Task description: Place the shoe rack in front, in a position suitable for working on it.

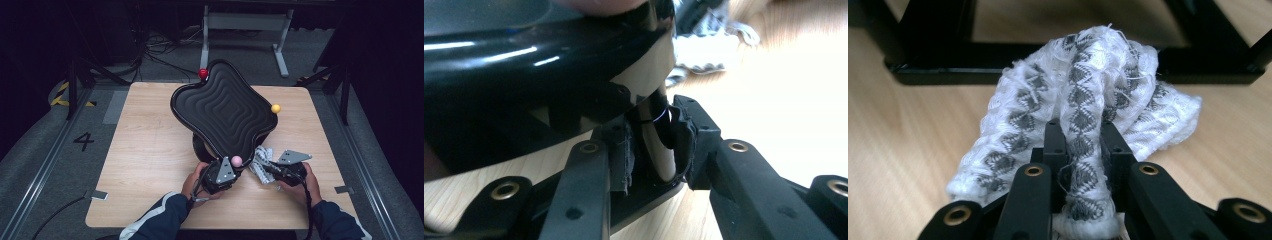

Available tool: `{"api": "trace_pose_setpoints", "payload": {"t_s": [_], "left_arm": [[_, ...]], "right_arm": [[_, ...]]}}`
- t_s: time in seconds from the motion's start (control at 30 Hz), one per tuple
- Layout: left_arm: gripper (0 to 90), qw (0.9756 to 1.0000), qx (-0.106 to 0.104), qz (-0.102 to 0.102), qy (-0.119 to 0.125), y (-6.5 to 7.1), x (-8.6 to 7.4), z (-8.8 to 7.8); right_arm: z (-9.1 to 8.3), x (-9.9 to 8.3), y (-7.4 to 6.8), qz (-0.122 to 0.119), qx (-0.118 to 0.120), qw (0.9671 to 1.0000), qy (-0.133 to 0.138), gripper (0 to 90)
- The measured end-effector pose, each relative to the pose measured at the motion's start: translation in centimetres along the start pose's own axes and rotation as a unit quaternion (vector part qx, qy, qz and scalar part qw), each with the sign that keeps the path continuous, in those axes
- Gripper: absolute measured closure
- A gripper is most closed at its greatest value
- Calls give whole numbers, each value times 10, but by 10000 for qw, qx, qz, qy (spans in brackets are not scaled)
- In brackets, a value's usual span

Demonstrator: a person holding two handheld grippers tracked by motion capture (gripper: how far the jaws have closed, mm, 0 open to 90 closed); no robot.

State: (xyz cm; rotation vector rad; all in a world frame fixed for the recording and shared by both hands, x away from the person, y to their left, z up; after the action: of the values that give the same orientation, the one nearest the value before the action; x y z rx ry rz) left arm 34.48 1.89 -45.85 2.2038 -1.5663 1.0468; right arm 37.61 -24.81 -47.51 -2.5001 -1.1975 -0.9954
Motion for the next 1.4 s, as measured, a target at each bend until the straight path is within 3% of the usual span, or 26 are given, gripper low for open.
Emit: {"api": "trace_pose_setpoints", "payload": {"t_s": [0.23,0.37,0.43,0.63,0.77,0.97,1.1,1.23,1.4], "left_arm": [[694,10000,-9,19,-30,-5,-8,-7],[697,10000,-60,1,-32,-7,-12,-10],[698,10000,-63,-14,-54,-8,-14,-12],[698,9998,-131,-113,-128,-10,-23,-20],[715,9995,-170,-232,-100,-10,-27,-23],[722,9993,-242,-277,-70,-12,-29,-23],[726,9989,-279,-367,-30,-11,-29,-22],[726,9990,-277,-363,-6,-11,-29,-22],[725,9992,-258,-301,-55,-12,-29,-22]], "right_arm": [[15,25,6,-68,-184,9992,359,792],[28,34,12,34,-303,9986,439,793],[34,37,15,19,-476,9976,494,792],[43,33,21,240,-535,9970,506,791],[43,34,22,82,-779,9960,441,790],[44,34,34,161,-1034,9938,366,789],[43,31,38,251,-1104,9928,389,788],[42,27,42,389,-1014,9934,383,786],[43,27,38,205,-1024,9943,235,788]]}}
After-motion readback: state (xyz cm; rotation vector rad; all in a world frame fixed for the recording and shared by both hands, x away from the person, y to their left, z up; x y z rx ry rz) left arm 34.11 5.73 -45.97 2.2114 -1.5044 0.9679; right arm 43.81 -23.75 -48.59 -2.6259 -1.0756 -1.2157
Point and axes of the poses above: each handheld gripper's, and its own axes: z roughly forward along the jaws, x roughly out of its top, y roughly to its right, the point moved 1 cm from there along z, roughly forward along the jaws, and after that the axes turned 9 degrees about -y, right-handed, at the moved point
